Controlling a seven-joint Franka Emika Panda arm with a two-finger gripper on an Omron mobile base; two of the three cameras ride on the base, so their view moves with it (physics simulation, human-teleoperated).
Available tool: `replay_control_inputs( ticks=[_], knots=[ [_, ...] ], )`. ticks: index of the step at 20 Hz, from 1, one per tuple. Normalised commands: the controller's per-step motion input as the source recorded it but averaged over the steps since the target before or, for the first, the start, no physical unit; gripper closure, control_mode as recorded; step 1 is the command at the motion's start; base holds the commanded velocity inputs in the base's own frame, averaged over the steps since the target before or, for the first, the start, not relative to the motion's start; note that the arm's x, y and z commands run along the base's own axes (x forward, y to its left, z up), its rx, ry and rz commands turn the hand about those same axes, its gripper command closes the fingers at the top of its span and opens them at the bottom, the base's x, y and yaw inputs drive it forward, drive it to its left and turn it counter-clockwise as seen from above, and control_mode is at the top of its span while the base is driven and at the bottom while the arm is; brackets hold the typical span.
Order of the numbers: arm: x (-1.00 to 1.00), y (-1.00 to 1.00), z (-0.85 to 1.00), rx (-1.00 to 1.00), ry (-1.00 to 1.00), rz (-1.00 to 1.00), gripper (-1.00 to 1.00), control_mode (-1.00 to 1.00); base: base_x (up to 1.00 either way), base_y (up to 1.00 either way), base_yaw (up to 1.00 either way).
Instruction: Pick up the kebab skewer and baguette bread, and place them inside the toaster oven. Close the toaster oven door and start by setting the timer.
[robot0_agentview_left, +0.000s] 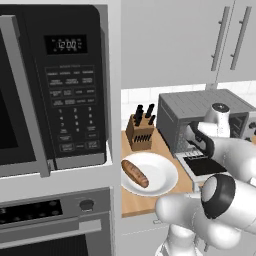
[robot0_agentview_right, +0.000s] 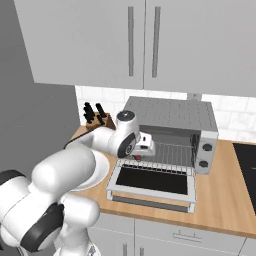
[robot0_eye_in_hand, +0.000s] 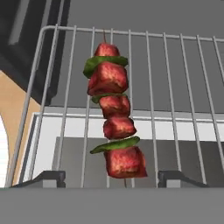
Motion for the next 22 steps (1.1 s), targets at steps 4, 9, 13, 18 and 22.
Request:
replay_control_inputs(
  ticks=[4, 9, 13, 18, 22],
  knots=[
    [-0.46, 0.28, 0.43, 0.00, -0.15, -0.01, -1.00, -1.00, 0.00, 0.00, 0.00],
    [-1.00, 0.64, 0.30, 0.02, -0.04, -0.04, -1.00, -1.00, 0.00, 0.00, 0.00],
    [-0.83, 0.79, 0.43, 0.08, 0.01, -0.04, -1.00, -1.00, 0.00, 0.00, 0.00],
    [-0.21, 0.99, 0.14, 0.09, 0.10, 0.00, -1.00, -1.00, 0.00, 0.00, 0.00],
    [0.00, 0.89, -0.03, 0.12, 0.02, 0.01, -1.00, -1.00, 0.00, 0.00, 0.00]
  ],
)
